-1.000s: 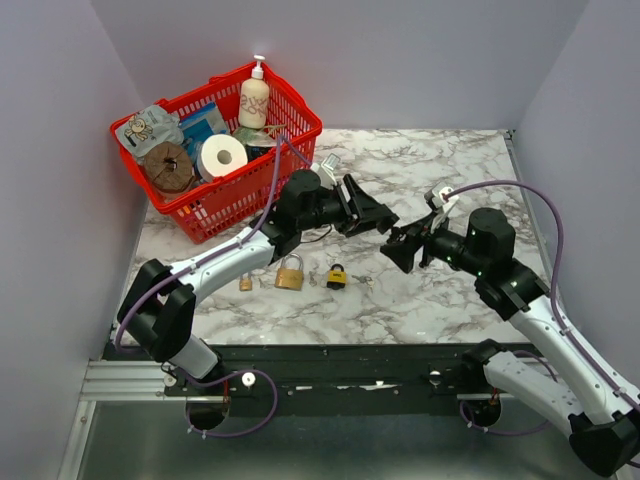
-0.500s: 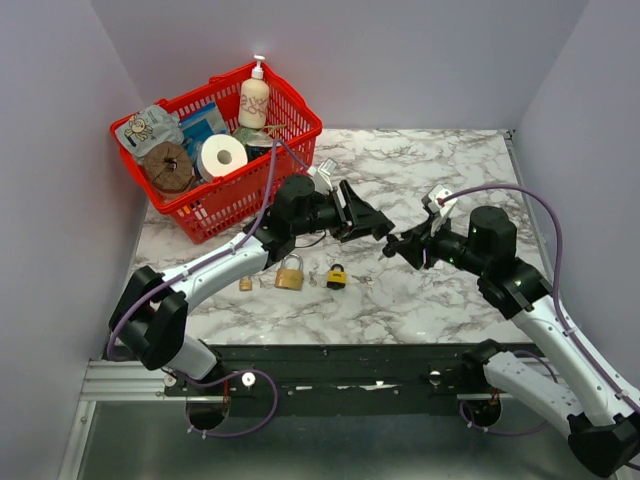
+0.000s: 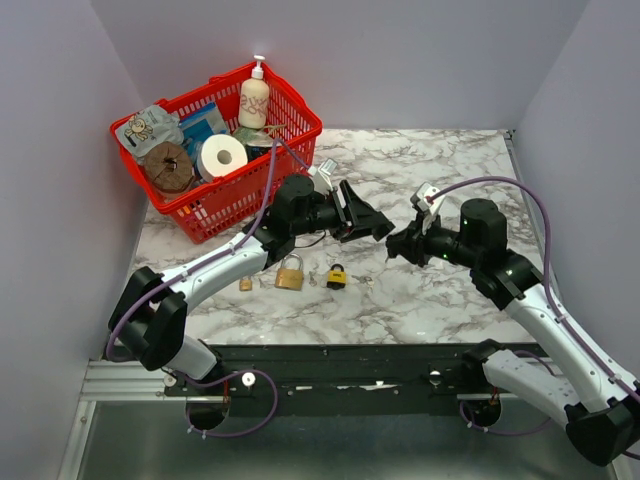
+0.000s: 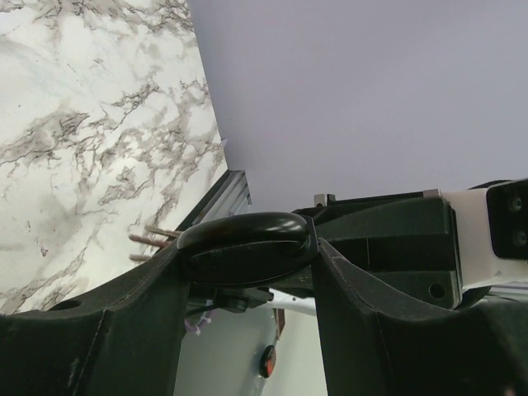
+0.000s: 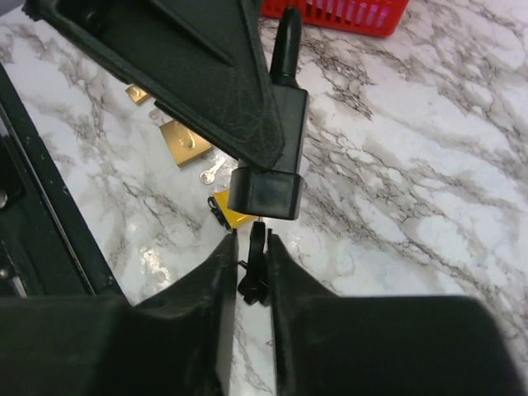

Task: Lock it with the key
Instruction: Lock the lock, then place the lock at the center of the board.

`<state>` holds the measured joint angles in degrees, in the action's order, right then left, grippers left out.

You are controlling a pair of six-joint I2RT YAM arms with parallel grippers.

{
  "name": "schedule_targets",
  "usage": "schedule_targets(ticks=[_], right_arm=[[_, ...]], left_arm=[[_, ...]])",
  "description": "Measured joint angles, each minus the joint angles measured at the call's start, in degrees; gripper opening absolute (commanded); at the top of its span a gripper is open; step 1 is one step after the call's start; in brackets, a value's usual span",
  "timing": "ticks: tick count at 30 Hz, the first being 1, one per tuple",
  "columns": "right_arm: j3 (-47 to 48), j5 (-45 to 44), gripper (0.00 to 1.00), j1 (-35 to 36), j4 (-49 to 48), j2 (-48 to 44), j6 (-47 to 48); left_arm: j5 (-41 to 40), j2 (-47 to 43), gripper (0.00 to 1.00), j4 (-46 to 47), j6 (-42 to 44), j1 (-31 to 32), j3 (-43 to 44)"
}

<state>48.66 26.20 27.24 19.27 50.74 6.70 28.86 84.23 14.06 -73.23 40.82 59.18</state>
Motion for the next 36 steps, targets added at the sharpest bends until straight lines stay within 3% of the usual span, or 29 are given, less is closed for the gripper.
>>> schedule_targets(ticks=[1,2,13,23,27,36], right_arm=[[0.0,0.6,0.12,0.0,-0.1,0.0,0.2],[0.0,0.9,0.01,0.0,-0.1,0.0,0.3],[-0.1,-0.4,0.01,-0.6,1.4,-1.6,-1.5],[-4.9,-6.4,0.01,-0.6,9.2,-10.4,-7.5],[-4.7,-13.6,0.01,-1.5,11.6,-11.8,-11.5],[-0.9,-30.4,0.01,-7.8,15.2,-8.8,-19.2]], left_arm=[[0.0,0.0,0.0,0.0,0.0,0.0,0.0],[0.3,0.0,0.0,0.0,0.2,0.0,0.0],[0.8,0.5,0.0,-0.4,0.9,-0.4,0.8],[-3.0,6.9,0.0,-6.7,4.2,-6.9,10.2],[-6.4,11.0,0.0,-18.1,10.3,-2.9,16.7],[-10.5,22.0,0.0,-37.4,17.5,9.4,21.8]])
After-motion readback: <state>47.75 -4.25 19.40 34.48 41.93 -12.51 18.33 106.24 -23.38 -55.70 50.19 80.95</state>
